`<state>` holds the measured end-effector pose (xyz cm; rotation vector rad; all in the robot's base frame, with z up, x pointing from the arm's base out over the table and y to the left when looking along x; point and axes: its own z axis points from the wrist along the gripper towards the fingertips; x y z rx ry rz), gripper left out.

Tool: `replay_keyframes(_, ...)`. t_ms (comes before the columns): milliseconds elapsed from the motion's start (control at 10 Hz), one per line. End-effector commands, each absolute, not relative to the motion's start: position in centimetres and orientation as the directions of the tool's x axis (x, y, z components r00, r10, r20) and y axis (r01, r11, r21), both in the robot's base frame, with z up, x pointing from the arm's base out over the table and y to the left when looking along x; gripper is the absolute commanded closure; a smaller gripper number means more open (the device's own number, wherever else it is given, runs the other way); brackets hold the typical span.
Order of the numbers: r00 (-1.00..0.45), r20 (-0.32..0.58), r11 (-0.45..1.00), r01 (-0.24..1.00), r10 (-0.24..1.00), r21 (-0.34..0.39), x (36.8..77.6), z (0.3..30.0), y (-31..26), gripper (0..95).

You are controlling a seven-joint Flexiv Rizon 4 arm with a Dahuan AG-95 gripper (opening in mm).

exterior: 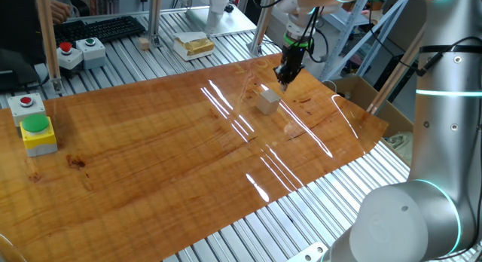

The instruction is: Use the gripper to push the small block from left to right

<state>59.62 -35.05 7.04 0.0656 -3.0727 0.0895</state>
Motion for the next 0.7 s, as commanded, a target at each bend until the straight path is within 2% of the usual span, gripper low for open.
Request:
replay_keyframes(100,-0.997,0.061,0.997,-0.047,-0.044,-0.060,59.6,6.6,-35.1,95.0)
replay_keyframes(700,-0.998,0.044,0.998,-0.049,-0.046,-0.051,59.7,4.8,-35.0,95.0)
